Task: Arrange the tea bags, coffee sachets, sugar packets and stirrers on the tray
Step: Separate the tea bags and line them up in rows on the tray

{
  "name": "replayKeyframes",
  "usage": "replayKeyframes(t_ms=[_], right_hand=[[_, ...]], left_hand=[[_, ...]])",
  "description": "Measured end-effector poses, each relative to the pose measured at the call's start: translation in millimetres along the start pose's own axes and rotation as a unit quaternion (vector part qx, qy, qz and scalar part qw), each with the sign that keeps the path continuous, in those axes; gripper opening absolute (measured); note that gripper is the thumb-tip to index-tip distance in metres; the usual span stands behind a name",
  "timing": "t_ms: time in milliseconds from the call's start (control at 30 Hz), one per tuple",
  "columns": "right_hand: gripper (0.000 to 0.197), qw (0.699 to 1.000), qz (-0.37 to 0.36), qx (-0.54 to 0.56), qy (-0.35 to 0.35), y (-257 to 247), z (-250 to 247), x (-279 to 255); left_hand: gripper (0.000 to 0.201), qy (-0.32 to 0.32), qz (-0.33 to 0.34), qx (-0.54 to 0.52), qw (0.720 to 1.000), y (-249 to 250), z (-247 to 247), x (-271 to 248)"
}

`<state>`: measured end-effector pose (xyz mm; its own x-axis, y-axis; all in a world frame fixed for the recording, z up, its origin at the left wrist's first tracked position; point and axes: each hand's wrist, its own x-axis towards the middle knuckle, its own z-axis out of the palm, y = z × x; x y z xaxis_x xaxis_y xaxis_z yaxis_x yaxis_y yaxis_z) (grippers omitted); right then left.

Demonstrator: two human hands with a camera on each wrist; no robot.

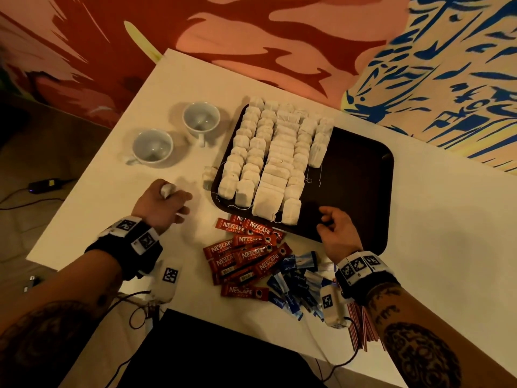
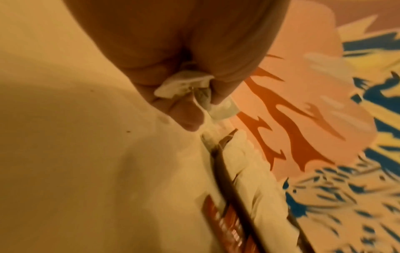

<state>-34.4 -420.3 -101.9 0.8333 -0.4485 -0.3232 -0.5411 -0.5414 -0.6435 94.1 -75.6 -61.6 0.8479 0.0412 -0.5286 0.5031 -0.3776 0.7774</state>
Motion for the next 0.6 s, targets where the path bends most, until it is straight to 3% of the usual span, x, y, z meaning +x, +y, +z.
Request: replayKeyframes(t_ms=[167, 233, 300, 367, 600], right_hand=[[0.040, 1.000, 0.004, -0.002, -0.003, -1.0, 0.2, 0.4], [0.040, 1.000, 0.002, -0.005, -0.003, -0.6, 0.1, 0.9], [0.040, 1.000, 0.001, -0.012, -0.007, 0.2, 0.1, 1.1], [0.039, 1.000, 0.003, -0.018, -0.013, 0.3, 0.4, 1.3], [0.035, 0.999, 0.010, -0.030, -0.029, -5.0, -1.9, 0.2]], left_hand=[[0.024, 0.029, 0.003, -0.007, 1.000, 16.8, 17.4, 28.5], [0.033, -0.008, 0.038, 0.108, 0.993, 20.9, 23.2, 37.8], [0.044, -0.053, 0.092, 0.286, 0.953, 22.4, 28.1, 44.9], [0.045, -0.079, 0.122, 0.376, 0.915, 22.7, 30.7, 50.7], [0.030, -0.074, 0.135, 0.435, 0.887, 26.6, 26.0, 49.5]])
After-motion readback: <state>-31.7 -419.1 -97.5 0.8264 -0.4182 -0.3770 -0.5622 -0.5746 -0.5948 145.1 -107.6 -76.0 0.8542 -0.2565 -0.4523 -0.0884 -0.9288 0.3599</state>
